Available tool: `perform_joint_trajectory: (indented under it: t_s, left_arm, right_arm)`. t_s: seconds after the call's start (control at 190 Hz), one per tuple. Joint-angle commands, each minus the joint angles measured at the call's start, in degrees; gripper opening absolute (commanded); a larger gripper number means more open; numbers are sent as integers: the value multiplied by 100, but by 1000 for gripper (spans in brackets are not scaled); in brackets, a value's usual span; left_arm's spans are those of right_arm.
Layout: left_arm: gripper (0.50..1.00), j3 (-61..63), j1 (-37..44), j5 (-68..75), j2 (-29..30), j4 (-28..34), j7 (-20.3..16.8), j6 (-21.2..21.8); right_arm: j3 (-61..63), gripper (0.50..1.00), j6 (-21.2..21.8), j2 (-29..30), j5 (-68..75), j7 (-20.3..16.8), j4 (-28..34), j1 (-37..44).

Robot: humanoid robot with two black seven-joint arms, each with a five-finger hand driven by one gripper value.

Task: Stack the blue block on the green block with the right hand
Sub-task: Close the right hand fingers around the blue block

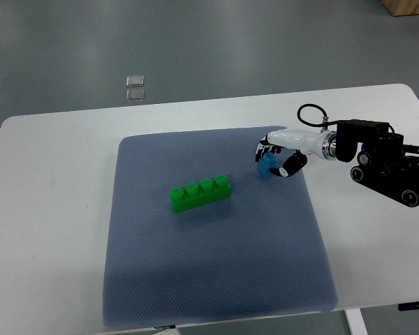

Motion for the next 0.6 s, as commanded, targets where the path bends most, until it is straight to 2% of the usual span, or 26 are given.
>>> perform_joint_trajectory:
  t_s: [0.0, 0.268, 0.452, 0.594]
  left_arm:
    - [1000, 1, 0, 0, 0, -1, 0, 0]
    - [1000, 1, 0, 0, 0, -1, 0, 0]
    - [1000, -7, 0, 0, 0, -1, 0, 0]
    - [1000, 1, 0, 0, 0, -1, 0, 0]
  right_arm:
    - [1, 650, -2, 0, 0, 0, 0, 0]
    - [-8, 615, -2, 0, -9, 0, 0, 0]
    - [-8, 505, -2, 0, -44, 0, 0, 0]
    - [1, 500, -19, -9, -44, 9, 0, 0]
